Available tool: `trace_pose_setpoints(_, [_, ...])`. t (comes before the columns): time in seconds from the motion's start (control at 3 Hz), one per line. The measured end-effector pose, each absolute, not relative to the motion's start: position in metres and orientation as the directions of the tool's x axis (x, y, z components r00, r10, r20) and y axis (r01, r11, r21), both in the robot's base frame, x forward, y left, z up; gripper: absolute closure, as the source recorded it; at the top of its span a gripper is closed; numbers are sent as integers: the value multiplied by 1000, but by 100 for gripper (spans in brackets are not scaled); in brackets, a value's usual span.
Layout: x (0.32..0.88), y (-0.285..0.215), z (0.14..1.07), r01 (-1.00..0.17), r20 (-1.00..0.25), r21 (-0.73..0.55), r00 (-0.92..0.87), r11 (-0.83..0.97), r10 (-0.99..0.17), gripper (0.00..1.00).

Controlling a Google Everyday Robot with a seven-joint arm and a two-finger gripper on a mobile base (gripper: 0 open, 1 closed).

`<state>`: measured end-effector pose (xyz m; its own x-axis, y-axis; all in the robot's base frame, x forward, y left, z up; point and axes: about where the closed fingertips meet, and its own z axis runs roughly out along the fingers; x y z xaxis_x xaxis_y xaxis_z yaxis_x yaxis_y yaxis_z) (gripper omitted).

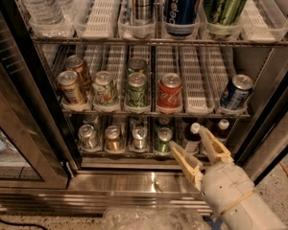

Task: Pick coke can from middle shelf of fridge

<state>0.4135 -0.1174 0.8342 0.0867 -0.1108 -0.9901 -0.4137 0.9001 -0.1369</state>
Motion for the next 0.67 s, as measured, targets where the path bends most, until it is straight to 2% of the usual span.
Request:
trace_pose_setpoints(0.33, [422,-115,835,-422,-991,-135,75,896,-113,31])
trace_pose_setpoints(0.67, [431,-109,834,-436,-990,-143,72,889,-124,34])
